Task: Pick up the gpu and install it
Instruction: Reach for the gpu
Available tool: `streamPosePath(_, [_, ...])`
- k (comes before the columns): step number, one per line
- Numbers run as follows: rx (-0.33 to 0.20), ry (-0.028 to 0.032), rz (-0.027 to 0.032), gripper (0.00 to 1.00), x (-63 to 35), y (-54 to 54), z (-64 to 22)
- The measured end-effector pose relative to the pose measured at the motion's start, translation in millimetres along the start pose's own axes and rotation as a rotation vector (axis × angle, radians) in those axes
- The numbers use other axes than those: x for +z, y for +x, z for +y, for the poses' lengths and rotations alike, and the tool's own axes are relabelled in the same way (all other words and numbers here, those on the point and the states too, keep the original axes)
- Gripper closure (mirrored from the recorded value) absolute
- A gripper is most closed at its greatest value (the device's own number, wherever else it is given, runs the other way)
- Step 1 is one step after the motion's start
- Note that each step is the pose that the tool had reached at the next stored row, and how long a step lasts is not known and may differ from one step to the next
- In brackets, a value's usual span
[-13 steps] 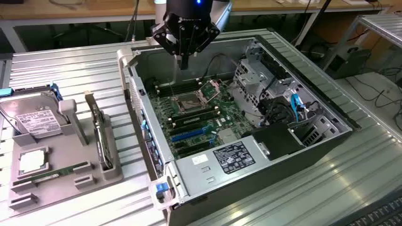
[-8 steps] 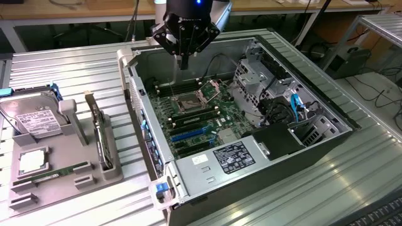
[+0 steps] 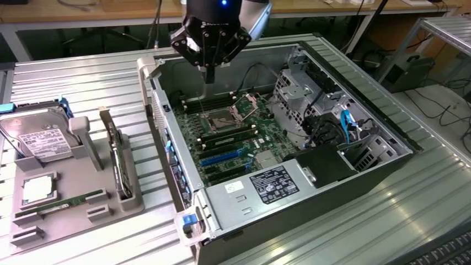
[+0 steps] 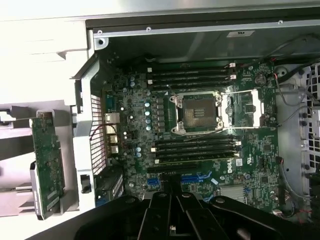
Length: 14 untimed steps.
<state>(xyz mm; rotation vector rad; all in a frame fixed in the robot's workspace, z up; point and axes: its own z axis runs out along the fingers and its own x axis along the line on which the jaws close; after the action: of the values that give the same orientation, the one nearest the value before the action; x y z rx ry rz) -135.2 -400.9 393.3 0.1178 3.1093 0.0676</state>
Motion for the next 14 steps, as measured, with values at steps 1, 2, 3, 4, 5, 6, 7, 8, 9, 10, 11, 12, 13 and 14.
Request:
streamPosePath(1, [0.000,-0.0001,-0.0009,0.89,-0.3,6.2,-2.5])
streamPosePath(2, [0.000,-0.0002,-0.0014,0.89,-0.4,10.4,-4.2])
streamPosePath(3, [0.000,-0.0001,-0.0016,0.89,-0.6,14.1,-5.7])
streamPosePath(4, [0.000,-0.0002,-0.0019,0.89,-0.8,18.0,-7.2])
streamPosePath(5, [0.000,-0.0001,-0.0021,0.89,-1.0,21.9,-8.8])
streamPosePath(6, [0.000,-0.0002,-0.0026,0.89,-1.2,26.3,-10.6])
streamPosePath(7, [0.000,-0.0003,-0.0030,0.89,-1.3,30.0,-12.2])
streamPosePath(8, [0.000,-0.0003,-0.0032,0.89,-1.5,33.4,-13.7])
streamPosePath(9, [0.000,-0.0004,-0.0036,0.89,-1.7,36.9,-15.2])
streamPosePath(10, [0.000,-0.0003,-0.0038,0.89,-1.9,40.4,-16.7])
streamPosePath(11, [0.000,-0.0004,-0.0043,0.89,-2.0,44.2,-18.3])
streamPosePath(12, [0.000,-0.0005,-0.0047,0.89,-2.1,47.5,-19.6])
streamPosePath(13, [0.000,-0.0004,-0.0051,0.89,-2.3,51.7,-21.2])
streamPosePath(14, [0.000,-0.0002,-0.0053,0.89,-2.5,55.5,-22.5])
